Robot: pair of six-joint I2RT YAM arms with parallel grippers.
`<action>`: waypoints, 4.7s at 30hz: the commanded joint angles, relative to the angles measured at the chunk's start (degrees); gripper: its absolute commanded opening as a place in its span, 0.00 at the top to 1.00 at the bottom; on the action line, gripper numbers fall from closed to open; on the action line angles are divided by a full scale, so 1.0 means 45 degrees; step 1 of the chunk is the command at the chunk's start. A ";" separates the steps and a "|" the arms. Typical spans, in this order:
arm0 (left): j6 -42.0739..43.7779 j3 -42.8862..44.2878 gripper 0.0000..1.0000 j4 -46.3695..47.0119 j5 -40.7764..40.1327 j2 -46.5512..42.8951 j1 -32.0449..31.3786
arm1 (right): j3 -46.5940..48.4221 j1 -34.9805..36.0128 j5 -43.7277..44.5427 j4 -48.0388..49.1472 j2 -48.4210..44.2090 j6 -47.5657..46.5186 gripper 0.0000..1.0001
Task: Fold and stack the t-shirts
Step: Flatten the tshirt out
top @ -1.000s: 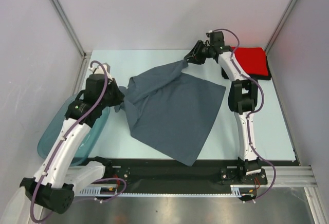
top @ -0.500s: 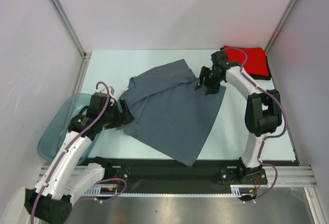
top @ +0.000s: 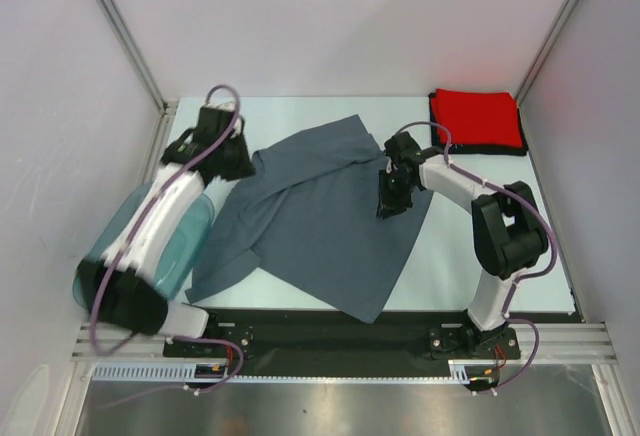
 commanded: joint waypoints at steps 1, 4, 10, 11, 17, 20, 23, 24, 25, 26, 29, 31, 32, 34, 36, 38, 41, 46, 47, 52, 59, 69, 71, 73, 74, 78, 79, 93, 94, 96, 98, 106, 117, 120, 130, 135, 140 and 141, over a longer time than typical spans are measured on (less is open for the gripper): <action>0.0885 0.1550 0.80 0.0370 0.1510 0.3829 0.0267 | 0.0445 0.0104 0.0014 0.0390 0.0726 -0.0469 0.77; 0.1021 0.2801 0.83 0.0289 0.1805 0.4993 0.0267 | 0.0504 0.0007 0.0131 0.0468 0.1294 -0.0353 0.81; 0.1451 0.4248 0.73 0.0231 0.2291 0.6420 0.0286 | -0.0255 -0.1086 0.1029 0.0254 0.2057 0.0778 0.86; 0.1432 0.4442 0.73 0.0192 0.2390 0.6654 0.0286 | -0.0413 -0.1319 0.1281 0.0195 0.2019 0.1167 0.86; 0.1217 0.4834 0.64 0.0172 0.3015 0.7788 0.0403 | -0.1506 -0.3877 0.2278 -0.0546 0.1570 0.2011 0.85; 0.1256 0.5360 0.53 -0.0275 0.2745 0.8353 0.0618 | -0.1373 -0.5030 0.3155 -0.1111 0.0927 0.1681 0.85; 0.1256 0.5771 0.40 -0.0511 0.2489 0.8609 0.0891 | -0.0865 -0.5033 0.3800 -0.1484 0.0555 0.1328 0.85; 0.1256 0.5869 0.37 -0.0686 0.2315 0.8745 0.1105 | -0.0457 -0.4955 0.4016 -0.1756 0.0476 0.1154 0.84; 0.1275 0.6006 0.35 -0.0823 0.2255 0.8901 0.1203 | -0.0241 -0.4897 0.4018 -0.1836 0.0224 0.0997 0.84; 0.1276 0.6200 0.31 -0.1017 0.2138 0.9289 0.1301 | -0.0045 -0.4761 0.3534 -0.1837 0.0086 0.0744 0.84; 0.1431 0.6923 0.27 -0.1624 0.1747 1.0168 0.1692 | 0.0484 -0.3963 0.2073 -0.1157 -0.0772 -0.0194 0.72; 0.1529 0.7061 0.18 -0.1644 0.1455 1.0464 0.1868 | 0.0543 -0.3686 0.1579 -0.0900 -0.1125 -0.0390 0.45; 0.1646 0.7352 0.11 -0.1664 0.1415 1.0890 0.1927 | 0.0485 -0.3608 0.0648 -0.0725 -0.1203 -0.0372 0.40; 0.1744 0.7627 0.06 -0.1781 0.1317 1.1264 0.2063 | 0.0348 -0.3607 0.0016 -0.0430 -0.1049 -0.0294 0.31; 0.1861 0.7939 0.04 -0.1936 0.1316 1.1888 0.2122 | 0.0289 -0.3665 0.0170 -0.0431 -0.0717 -0.0235 0.29; 0.1939 0.8407 0.03 -0.2151 0.1511 1.2338 0.2142 | 0.0270 -0.3685 0.0247 -0.0314 -0.0541 -0.0390 0.27; 0.1979 0.8545 0.03 -0.2191 0.1531 1.2886 0.2142 | 0.0521 -0.3471 0.1122 -0.0273 -0.0287 -0.0644 0.23; 0.1862 0.8507 0.12 -0.2152 0.2117 1.3296 0.2142 | 0.1031 -0.2924 0.2610 -0.0704 0.0630 -0.0880 0.00; 0.1823 0.8507 0.15 -0.2133 0.2195 1.3355 0.2142 | 0.1012 -0.2846 0.2998 -0.0723 0.0709 -0.0821 0.00; 0.1803 0.8409 0.33 -0.2016 0.2624 1.3531 0.2142 | 0.0973 -0.2514 0.3958 -0.0899 0.1392 -0.0315 0.00; 0.1686 0.8175 0.66 -0.1684 0.3172 1.3239 0.2142 | 0.0465 -0.2416 0.3587 -0.0470 0.1666 0.0136 0.04; 0.1042 0.8136 1.00 -0.0669 0.2471 1.1873 0.2453 | 0.2391 -0.2689 0.4915 -0.0878 0.2797 -0.0156 0.91; 0.0634 0.8233 1.00 -0.0396 0.2158 1.1443 0.2726 | 0.3136 -0.2767 0.5539 -0.1171 0.2994 -0.0235 0.94; 0.0204 0.8350 1.00 -0.0258 0.2021 1.1073 0.2922 | 0.4269 -0.2942 0.6201 -0.1386 0.3305 -0.0274 0.97; 0.0066 0.8351 1.00 0.0032 0.1981 1.0954 0.3097 | 0.4679 -0.3020 0.6360 -0.1426 0.3443 -0.0293 0.98; -0.0578 0.8312 1.00 0.0737 0.1748 1.0583 0.3275 | 0.7022 -0.3294 0.6771 -0.1485 0.4146 -0.0586 1.00; -0.0831 0.8312 1.00 0.0874 0.1669 1.0524 0.3275 | 0.7897 -0.3333 0.6888 -0.1311 0.4437 -0.0799 1.00; -0.1889 1.0049 1.00 0.3179 0.2801 1.2788 0.3275 | 1.3901 -0.3568 0.6362 -0.0216 0.8482 -0.2207 0.92; -0.1695 1.0185 1.00 0.3315 0.2782 1.3002 0.3275 | 1.3941 -0.3587 0.6207 -0.0080 0.8522 -0.2227 0.90; -0.1421 1.0615 0.80 0.3336 0.2898 1.3082 0.3275 | 1.4232 -0.3646 0.5953 -0.0117 0.8581 -0.2150 0.85; -0.1128 1.0695 0.55 0.3297 0.2860 1.2907 0.3275 | 1.4312 -0.3705 0.5719 -0.0313 0.8426 -0.2091 0.78; -0.0444 0.8044 0.24 0.2282 0.2175 0.9747 0.2963 | 1.3965 -0.3608 0.5091 -0.2866 0.6865 -0.1641 0.44; 0.1428 0.1867 0.20 0.2361 0.5574 0.5855 0.0621 | 0.4214 -0.2845 0.0256 -0.0376 0.0465 -0.0043 0.35; 0.1685 0.1789 0.20 0.1618 0.5633 0.6401 -0.0219 | 0.1629 -0.3274 -0.0608 0.0701 -0.0791 0.0175 0.33; 0.2642 0.1593 0.16 0.1227 0.3544 0.7690 -0.1452 | -0.2071 -0.4758 -0.1626 0.1093 -0.4249 -0.0469 0.33; 0.2527 0.1262 0.17 0.1187 0.4167 0.8063 -0.1452 | -0.2660 -0.4974 -0.1939 0.1113 -0.4759 -0.0509 0.33; 0.2233 -0.0299 0.21 0.1714 0.5494 0.7361 -0.1471 | -0.2875 -0.4955 -0.2134 0.1327 -0.4623 -0.0528 0.33; 0.2059 -0.0534 0.23 0.1773 0.5806 0.7069 -0.1452 | -0.2875 -0.4974 -0.2289 0.1385 -0.4468 -0.0489 0.33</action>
